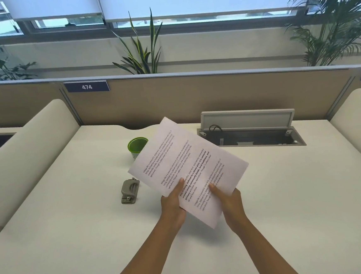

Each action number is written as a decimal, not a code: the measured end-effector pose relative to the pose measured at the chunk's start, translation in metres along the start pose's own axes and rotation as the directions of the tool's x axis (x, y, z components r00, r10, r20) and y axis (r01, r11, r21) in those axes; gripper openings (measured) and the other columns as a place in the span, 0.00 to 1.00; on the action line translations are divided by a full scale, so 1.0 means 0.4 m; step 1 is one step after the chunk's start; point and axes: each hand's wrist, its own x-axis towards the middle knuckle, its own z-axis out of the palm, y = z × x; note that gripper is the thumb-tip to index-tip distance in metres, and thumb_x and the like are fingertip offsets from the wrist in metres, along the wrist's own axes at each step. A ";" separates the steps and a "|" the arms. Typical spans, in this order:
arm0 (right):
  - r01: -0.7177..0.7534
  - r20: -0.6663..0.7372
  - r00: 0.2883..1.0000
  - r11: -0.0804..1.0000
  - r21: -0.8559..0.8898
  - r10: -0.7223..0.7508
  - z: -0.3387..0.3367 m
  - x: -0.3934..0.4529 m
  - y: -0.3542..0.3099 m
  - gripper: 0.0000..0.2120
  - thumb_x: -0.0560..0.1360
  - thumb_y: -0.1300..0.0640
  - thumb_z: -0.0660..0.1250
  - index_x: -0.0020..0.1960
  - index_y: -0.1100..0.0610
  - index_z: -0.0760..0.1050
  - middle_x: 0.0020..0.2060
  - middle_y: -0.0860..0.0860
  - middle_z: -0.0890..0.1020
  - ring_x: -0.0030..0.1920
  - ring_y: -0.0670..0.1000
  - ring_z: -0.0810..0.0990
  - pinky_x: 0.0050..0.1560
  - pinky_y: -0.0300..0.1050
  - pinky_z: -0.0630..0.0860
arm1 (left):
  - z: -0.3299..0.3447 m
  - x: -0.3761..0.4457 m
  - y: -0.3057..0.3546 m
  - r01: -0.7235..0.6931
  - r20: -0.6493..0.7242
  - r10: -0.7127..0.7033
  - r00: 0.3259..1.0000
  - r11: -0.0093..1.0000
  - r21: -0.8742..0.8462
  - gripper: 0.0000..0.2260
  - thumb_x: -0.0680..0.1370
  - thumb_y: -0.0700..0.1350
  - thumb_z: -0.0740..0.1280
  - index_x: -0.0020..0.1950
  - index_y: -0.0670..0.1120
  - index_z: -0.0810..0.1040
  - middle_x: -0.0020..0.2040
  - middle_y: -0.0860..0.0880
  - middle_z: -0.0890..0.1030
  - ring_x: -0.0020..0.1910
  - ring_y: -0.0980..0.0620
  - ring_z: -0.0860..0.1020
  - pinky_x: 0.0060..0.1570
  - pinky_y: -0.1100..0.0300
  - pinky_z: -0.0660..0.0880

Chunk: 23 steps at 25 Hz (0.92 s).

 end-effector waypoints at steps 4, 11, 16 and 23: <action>-0.019 -0.042 0.999 0.997 -0.070 0.016 -0.070 0.023 -0.027 0.17 0.75 0.63 0.74 0.63 0.62 0.79 0.54 0.58 0.88 0.52 0.60 0.88 0.55 0.59 0.84 | -0.045 0.027 0.066 0.042 -0.059 -0.040 0.997 0.999 0.035 0.20 0.79 0.43 0.68 0.71 0.45 0.75 0.64 0.43 0.82 0.61 0.42 0.81 0.56 0.44 0.79; -0.047 0.169 0.982 0.973 -0.227 0.087 -0.210 0.031 -0.077 0.15 0.75 0.59 0.75 0.61 0.59 0.82 0.54 0.58 0.88 0.52 0.60 0.88 0.48 0.51 0.86 | -0.193 0.086 0.244 0.241 0.167 -0.282 0.945 0.943 0.229 0.41 0.69 0.75 0.62 0.69 0.47 0.78 0.71 0.45 0.77 0.68 0.43 0.77 0.65 0.43 0.72; -0.051 0.245 0.958 0.928 -0.368 0.150 -0.206 0.035 -0.083 0.16 0.73 0.55 0.77 0.59 0.58 0.83 0.51 0.56 0.89 0.51 0.59 0.88 0.51 0.54 0.85 | -0.137 0.086 0.227 0.174 0.166 -0.393 0.904 0.694 0.699 0.26 0.72 0.60 0.74 0.65 0.48 0.81 0.61 0.44 0.84 0.60 0.43 0.83 0.54 0.50 0.80; 0.088 0.084 0.995 0.930 -0.357 -0.062 -0.161 0.043 -0.070 0.06 0.75 0.56 0.76 0.52 0.50 0.84 0.44 0.43 0.89 0.43 0.47 0.89 0.38 0.37 0.83 | -0.130 0.097 0.169 -0.041 0.158 -0.086 0.984 0.747 0.663 0.19 0.67 0.44 0.80 0.57 0.44 0.84 0.54 0.43 0.87 0.52 0.43 0.86 0.48 0.49 0.83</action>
